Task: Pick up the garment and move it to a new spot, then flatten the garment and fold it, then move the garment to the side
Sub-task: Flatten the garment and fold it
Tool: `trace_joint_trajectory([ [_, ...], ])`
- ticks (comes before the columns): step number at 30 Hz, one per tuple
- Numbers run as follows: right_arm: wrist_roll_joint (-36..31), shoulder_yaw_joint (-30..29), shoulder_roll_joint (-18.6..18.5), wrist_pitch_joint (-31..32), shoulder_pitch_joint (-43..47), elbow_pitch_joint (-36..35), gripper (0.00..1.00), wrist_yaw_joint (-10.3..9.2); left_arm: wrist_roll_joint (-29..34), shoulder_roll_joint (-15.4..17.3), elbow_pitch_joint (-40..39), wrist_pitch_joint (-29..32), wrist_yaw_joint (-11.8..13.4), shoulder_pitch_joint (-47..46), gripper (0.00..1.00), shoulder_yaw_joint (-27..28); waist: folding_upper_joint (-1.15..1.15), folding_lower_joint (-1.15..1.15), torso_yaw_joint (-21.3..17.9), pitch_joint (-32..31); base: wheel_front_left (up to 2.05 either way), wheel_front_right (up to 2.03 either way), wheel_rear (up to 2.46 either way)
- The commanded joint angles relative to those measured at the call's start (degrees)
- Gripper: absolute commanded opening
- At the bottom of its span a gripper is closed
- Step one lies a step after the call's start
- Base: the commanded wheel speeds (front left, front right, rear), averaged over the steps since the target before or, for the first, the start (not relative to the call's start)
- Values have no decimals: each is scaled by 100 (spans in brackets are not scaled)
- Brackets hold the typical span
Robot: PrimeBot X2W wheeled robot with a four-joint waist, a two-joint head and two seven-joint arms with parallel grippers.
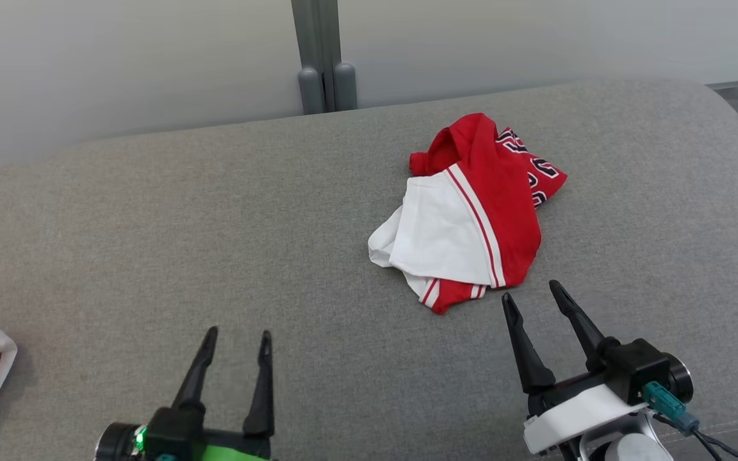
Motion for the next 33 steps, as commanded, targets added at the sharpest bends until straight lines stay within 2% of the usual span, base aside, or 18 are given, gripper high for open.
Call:
trace_joint_trajectory([
  [1,-38,-41,-2,0,-97,-40,100,2,33,5,115,-4,-97,-237,100,-141,0,0,-71,188,0,0,0],
  [8,-133,-228,-4,0,-525,-218,100,2,-198,12,915,-4,-421,-1418,100,-1056,0,0,-261,905,0,0,0],
  [15,-129,-361,-2,0,-883,-391,100,2,-1246,16,2162,-5,-532,-2627,100,-1843,0,0,-507,1547,0,0,0],
  [18,-94,-395,-3,0,-973,-419,100,2,-1584,17,2538,-4,-533,-2994,100,-2060,0,0,-599,1725,0,0,0],
  [21,-58,-417,-3,0,-1021,-427,100,2,-2176,16,2819,-5,-537,-3288,100,-2319,0,0,-687,1836,0,0,0],
  [27,6,-429,-2,0,-1064,-416,100,3,-3001,17,3131,-4,-539,-3632,100,-2527,0,0,-818,1908,0,0,0],
  [33,56,-400,-2,0,-1090,-422,100,2,-3256,20,3316,-2,-540,-3869,100,-2454,0,0,-895,1956,0,0,0],
])
